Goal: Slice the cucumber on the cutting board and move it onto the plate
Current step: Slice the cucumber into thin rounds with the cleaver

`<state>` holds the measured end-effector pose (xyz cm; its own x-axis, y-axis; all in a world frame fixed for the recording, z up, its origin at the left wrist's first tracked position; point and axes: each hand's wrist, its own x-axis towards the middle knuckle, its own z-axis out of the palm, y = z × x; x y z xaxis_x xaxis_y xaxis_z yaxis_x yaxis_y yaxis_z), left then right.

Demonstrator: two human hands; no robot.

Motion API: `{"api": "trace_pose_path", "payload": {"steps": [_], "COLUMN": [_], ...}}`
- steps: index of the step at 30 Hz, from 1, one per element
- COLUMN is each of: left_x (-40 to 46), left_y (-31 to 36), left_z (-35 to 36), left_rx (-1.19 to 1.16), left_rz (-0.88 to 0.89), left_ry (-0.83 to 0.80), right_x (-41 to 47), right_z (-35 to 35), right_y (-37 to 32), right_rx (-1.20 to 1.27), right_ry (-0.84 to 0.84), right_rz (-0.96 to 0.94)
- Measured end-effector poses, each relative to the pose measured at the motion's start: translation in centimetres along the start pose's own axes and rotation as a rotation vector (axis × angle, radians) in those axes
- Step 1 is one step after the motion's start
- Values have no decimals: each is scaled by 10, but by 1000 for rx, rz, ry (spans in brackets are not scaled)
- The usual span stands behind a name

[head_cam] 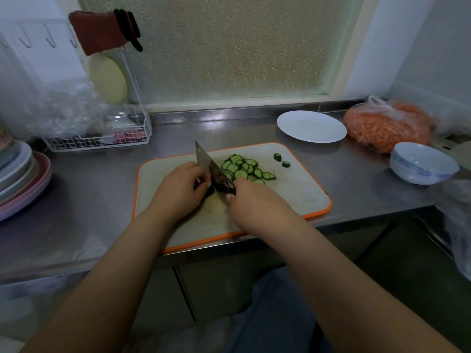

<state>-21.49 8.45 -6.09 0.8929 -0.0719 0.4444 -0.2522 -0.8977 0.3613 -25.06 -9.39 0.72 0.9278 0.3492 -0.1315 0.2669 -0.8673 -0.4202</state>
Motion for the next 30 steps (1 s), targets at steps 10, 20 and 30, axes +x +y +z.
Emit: {"api": "trace_pose_path", "payload": {"steps": [10,20,30], "left_x": [-3,-6,-3], "left_y": [0,2,1], "left_z": [3,0,-2], "left_rx": [-17,37,-9], "left_rz": [-14,-18,-25], "left_ry": [45,52,6], "right_x": [-3,23,6], "right_z": [-7,3,1], "right_y": [-8,6,0], "right_rx": [-20,24,-25], "right_ry": [-16,-93,-22], "right_rz": [-6,64,-1]}}
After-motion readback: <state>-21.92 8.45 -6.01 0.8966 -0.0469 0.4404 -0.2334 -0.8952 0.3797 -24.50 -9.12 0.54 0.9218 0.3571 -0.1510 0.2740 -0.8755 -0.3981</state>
